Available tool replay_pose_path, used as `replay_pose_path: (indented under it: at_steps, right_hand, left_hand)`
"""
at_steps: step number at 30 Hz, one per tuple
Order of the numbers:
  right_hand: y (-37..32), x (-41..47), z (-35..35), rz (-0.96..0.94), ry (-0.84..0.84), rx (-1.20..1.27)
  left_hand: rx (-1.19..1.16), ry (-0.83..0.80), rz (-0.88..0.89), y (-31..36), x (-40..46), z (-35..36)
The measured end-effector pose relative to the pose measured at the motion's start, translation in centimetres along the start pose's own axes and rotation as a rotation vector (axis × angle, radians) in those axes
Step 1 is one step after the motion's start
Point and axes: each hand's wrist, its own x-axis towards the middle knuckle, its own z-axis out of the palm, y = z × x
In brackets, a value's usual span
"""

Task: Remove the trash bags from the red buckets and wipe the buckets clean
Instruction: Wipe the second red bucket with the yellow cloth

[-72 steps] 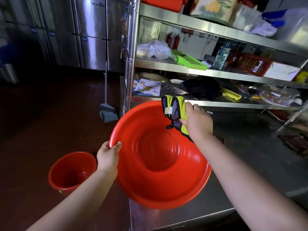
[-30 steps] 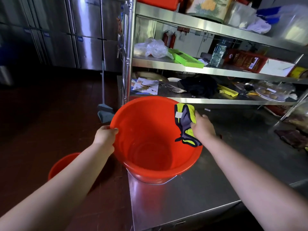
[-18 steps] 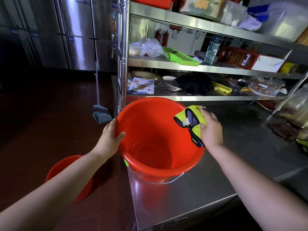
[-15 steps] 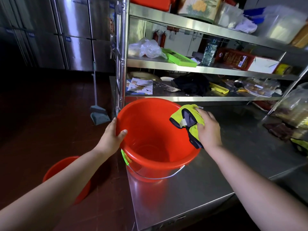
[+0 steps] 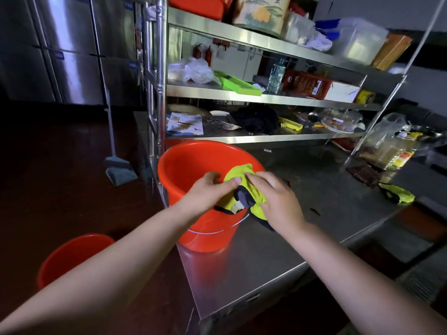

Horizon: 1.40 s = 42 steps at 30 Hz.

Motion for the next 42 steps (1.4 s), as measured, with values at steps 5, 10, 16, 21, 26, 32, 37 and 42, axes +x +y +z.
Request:
replay_pose_path:
  at_steps: [5, 10, 16, 21, 26, 32, 37, 42]
  right_hand:
    - [-1.1, -1.2, -0.4, -0.07, -0.015, -0.095]
    - [1.2, -2.3, 0.2, -0.063, -0.25, 0.095]
    - [6.2, -3.4, 0.9, 0.23, -0.201, 0.735]
    - [9.9, -2.4, 1.2, 0.448, -0.252, 1.275]
    - [15.2, -2.1, 1.2, 0.498, -0.188, 1.112]
    - [20.9, -3.7, 2.2, 0.505, -0.158, 0.889]
    - [22.4, -3.6, 3.2, 0.555, -0.159, 0.811]
    - [22.0, -1.6, 2.9, 0.516, -0.057, 0.791]
  left_hand:
    - [-0.262, -0.095, -0.007, 1.3, -1.1, 1.3]
    - [-0.079, -0.021, 0.097, 1.3, -0.8, 1.8]
    - [-0.19, -0.173, 0.16, 1.9, 0.5, 3.3]
    - [-0.229, -0.19, 0.109, 3.4, 2.6, 6.8]
    - [0.538, 0.206, 0.125, 0.8, 4.2, 10.3]
    - [1.303, 0.398, 0.127, -3.9, 3.5, 13.8]
    - [1.418, 0.515, 0.186, -3.4, 4.2, 14.0]
    - [1.142, 0.562, 0.164, 1.0, 5.4, 11.0]
